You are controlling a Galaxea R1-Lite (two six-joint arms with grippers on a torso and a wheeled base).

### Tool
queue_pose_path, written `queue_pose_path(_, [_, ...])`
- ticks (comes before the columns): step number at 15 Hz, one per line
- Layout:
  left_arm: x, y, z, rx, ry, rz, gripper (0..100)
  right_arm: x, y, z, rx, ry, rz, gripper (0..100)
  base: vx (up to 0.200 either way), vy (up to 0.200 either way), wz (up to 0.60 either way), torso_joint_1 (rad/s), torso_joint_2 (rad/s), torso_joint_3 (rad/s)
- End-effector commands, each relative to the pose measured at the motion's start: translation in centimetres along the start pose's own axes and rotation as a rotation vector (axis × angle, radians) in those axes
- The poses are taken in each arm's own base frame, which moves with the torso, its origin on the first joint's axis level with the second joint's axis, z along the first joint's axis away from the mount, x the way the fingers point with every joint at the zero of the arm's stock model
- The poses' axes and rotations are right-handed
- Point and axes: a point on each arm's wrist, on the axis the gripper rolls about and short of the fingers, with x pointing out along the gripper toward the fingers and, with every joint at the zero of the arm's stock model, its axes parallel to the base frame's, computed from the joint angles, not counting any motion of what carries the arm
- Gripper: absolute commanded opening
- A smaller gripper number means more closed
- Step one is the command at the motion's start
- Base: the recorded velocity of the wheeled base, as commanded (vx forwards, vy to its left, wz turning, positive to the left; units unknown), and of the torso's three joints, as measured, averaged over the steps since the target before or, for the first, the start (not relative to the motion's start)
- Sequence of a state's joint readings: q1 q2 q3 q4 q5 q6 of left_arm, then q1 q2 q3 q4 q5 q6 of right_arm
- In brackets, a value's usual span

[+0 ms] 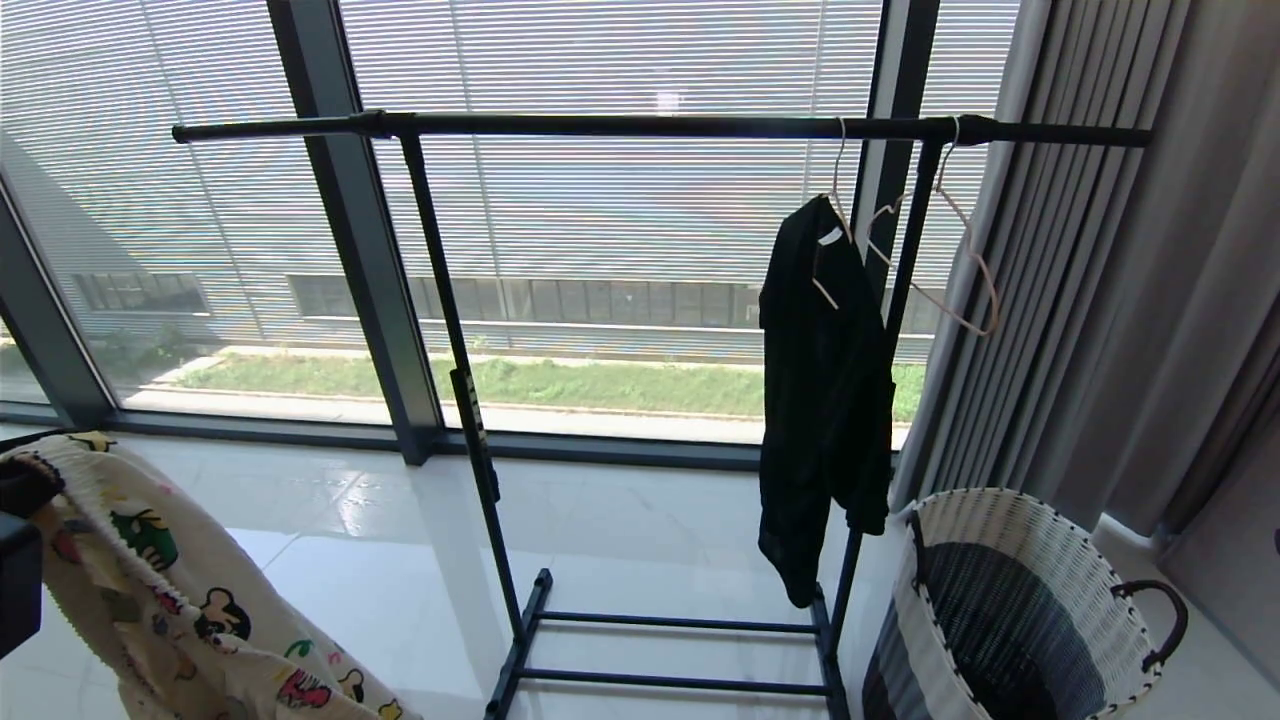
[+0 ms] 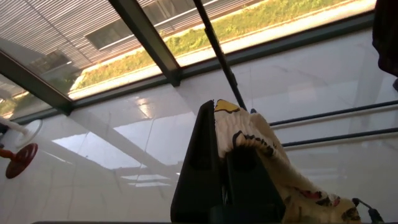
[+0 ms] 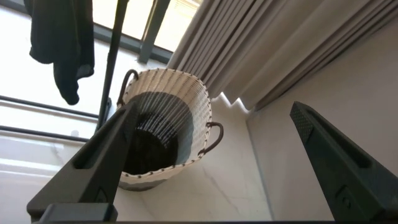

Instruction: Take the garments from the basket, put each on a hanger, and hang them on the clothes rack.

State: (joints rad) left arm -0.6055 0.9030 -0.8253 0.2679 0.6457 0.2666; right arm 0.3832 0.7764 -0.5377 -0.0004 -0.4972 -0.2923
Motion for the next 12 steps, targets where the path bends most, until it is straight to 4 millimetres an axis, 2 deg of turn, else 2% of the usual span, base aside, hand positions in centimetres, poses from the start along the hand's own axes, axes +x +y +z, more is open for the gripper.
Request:
queue_pose_path(1, [-0.06,0.12,-0.05,-0.004,0.001,0.007,0,0.14,0.06,0.08,-0.003,0.003,0.002,100,0.0,0.0,0.0,0.198,-0.48,-0.286])
queue_pose_path(12, [-0.01,0.09,0.0,-0.001,0.002,0.007,0,0.27,0.13,0.03,0.009,0.012,0.001,100,0.0,0.0,0.0,0.226,-0.51,-0.283])
